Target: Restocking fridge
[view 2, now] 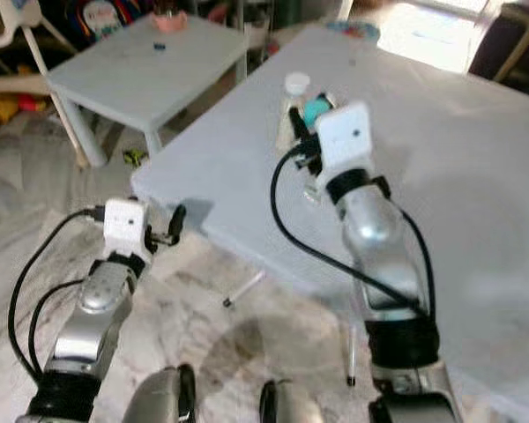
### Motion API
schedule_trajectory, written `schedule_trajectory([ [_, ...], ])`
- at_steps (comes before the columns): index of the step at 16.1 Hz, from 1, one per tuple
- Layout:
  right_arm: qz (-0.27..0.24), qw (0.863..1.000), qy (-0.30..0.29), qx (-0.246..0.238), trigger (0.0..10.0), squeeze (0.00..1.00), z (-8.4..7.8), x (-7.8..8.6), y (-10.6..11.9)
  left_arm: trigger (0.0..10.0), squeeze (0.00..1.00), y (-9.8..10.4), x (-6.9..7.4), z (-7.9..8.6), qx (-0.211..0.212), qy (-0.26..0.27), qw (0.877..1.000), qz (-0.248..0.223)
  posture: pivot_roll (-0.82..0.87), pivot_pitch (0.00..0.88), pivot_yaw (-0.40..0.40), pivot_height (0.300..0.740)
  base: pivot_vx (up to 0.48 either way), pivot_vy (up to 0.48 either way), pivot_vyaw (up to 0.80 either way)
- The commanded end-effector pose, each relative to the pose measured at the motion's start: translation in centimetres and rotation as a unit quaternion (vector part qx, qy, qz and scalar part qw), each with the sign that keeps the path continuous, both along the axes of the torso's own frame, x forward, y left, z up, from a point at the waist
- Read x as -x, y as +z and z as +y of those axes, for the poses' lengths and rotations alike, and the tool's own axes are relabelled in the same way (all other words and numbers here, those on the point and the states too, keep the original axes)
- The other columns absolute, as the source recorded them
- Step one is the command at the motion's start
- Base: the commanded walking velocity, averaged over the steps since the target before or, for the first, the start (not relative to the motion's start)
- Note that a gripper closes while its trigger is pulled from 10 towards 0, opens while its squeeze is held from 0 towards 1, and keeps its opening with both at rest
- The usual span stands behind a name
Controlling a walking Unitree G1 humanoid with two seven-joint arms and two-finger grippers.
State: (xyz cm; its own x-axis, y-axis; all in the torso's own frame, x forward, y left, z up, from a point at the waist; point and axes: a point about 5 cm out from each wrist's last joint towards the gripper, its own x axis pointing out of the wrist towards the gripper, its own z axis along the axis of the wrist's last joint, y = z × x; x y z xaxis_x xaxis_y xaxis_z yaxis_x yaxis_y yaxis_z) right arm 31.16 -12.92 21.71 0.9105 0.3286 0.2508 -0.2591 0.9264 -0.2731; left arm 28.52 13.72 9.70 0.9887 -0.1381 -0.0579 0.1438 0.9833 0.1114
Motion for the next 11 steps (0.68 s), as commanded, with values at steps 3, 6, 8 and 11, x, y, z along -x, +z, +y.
schedule_trajectory([
  [3, 0.096, 0.989, -0.083, -0.079, 10.0, 0.00, -0.7, -0.6, -4.2, 10.0, 0.00, -0.4, 0.5, -0.1, 0.004, 0.013, 1.000, 0.004, 0.03, 0.083, -0.019, 0.740, -0.282, 0.000, 0.00],
  [6, 0.125, 0.973, -0.124, -0.147, 10.0, 0.00, -1.6, -0.5, -4.9, 10.0, 0.00, -0.6, 0.6, -0.4, 0.004, 0.007, 1.000, 0.007, 0.02, 0.087, -0.017, 0.740, -0.284, 0.000, 0.00],
  [8, 0.136, 0.970, -0.119, -0.160, 10.0, 0.00, -1.6, -0.2, -5.3, 10.0, 0.00, -0.7, 0.4, -0.3, 0.004, 0.007, 1.000, 0.008, 0.01, 0.085, -0.021, 0.740, -0.283, 0.000, 0.00],
  [11, 0.133, 0.976, -0.115, -0.132, 10.0, 0.00, -2.2, 0.6, -6.0, 10.0, 0.00, -0.6, 0.1, -0.2, 0.006, 0.015, 1.000, 0.004, 0.01, 0.077, -0.034, 0.740, -0.281, 0.000, 0.00],
])
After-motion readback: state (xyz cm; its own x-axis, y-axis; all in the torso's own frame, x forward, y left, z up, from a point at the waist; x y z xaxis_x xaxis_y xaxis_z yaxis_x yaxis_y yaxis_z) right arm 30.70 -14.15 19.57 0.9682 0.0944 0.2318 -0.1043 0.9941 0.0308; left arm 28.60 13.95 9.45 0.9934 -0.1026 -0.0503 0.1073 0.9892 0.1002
